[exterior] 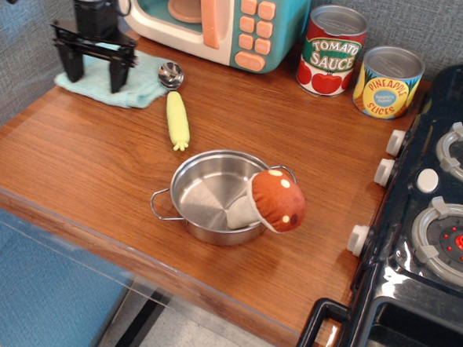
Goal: Pick up the blue cloth and place it to the left of the spoon, slightly touching the spoon.
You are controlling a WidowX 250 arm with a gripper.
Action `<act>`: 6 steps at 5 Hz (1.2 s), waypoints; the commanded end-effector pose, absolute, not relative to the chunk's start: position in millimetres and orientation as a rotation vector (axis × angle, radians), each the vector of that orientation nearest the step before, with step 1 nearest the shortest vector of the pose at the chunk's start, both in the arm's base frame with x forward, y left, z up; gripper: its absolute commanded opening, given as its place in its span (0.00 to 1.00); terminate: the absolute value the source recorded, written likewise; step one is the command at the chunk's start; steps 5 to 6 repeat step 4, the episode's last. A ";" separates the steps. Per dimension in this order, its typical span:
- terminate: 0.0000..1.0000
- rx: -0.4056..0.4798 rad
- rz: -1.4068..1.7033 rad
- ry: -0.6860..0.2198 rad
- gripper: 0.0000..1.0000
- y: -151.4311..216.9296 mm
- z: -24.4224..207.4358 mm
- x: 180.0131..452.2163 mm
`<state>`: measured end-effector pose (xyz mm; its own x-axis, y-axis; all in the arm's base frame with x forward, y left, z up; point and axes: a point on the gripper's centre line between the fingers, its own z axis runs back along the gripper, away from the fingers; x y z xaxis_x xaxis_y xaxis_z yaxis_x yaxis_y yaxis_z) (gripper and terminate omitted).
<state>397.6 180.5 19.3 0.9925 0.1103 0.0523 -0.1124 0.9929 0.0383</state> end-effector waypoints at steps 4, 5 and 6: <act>1.00 0.106 -0.036 -0.211 1.00 147.2 103.4 400.4; 1.00 0.106 -0.036 -0.211 1.00 147.2 103.4 400.4; 1.00 0.106 -0.036 -0.211 1.00 147.2 103.4 400.4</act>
